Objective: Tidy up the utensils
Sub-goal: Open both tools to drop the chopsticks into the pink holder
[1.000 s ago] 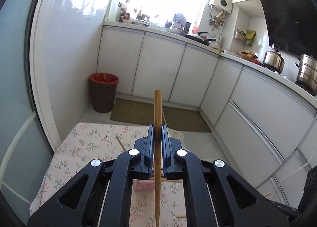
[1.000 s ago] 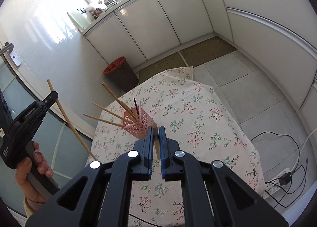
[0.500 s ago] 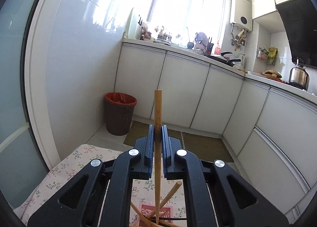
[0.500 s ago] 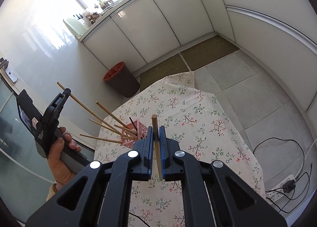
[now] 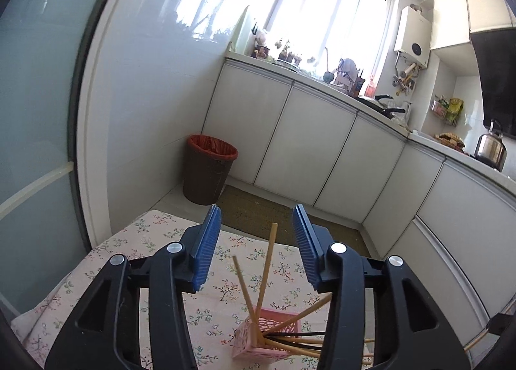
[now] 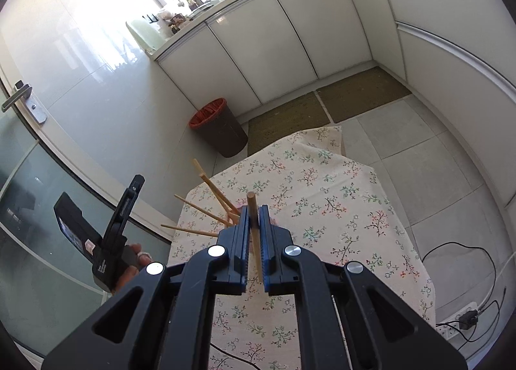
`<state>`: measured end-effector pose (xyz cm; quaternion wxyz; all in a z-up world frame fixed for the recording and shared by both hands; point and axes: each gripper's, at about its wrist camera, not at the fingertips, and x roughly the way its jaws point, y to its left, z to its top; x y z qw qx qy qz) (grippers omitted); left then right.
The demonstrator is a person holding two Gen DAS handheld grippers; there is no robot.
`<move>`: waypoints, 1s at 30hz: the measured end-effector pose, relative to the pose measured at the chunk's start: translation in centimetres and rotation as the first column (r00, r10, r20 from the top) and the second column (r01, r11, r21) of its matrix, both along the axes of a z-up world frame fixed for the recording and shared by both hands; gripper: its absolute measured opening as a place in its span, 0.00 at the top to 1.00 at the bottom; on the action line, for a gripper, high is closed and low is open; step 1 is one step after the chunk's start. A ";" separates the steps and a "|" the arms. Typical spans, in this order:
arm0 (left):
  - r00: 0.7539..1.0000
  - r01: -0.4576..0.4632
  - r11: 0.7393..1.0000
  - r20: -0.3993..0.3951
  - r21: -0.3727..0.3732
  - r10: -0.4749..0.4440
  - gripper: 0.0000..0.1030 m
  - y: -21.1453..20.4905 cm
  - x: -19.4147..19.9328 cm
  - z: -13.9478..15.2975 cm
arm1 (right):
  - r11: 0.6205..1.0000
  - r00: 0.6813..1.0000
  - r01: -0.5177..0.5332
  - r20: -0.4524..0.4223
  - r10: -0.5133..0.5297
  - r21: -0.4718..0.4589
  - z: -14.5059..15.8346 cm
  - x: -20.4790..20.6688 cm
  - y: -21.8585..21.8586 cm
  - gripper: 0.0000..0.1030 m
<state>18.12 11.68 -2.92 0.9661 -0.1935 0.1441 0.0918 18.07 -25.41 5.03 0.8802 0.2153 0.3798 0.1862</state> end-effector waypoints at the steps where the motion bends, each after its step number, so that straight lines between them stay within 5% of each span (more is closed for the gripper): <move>1: 1.000 -0.008 1.000 -0.001 -0.014 0.008 0.53 0.7 -0.6 0.1 | 1.000 1.000 -0.005 0.014 0.005 0.006 0.9 -0.2 0.3 0.94; 8: 0.998 -0.046 0.997 -0.050 -0.064 0.043 0.51 4.4 -4.3 -0.2 | 1.000 0.992 -0.005 0.128 0.007 -0.019 6.1 0.1 3.6 0.94; 16: 0.996 -0.068 0.993 -0.068 -0.098 0.062 0.48 6.7 -4.7 -0.9 | 0.990 0.981 0.045 0.194 -0.018 -0.133 7.9 3.5 8.4 0.94; 30: 0.993 -0.082 0.993 -0.097 -0.088 0.074 0.45 8.0 -4.2 -1.9 | 0.973 0.995 0.076 0.084 -0.059 -0.217 -1.6 11.7 13.5 0.93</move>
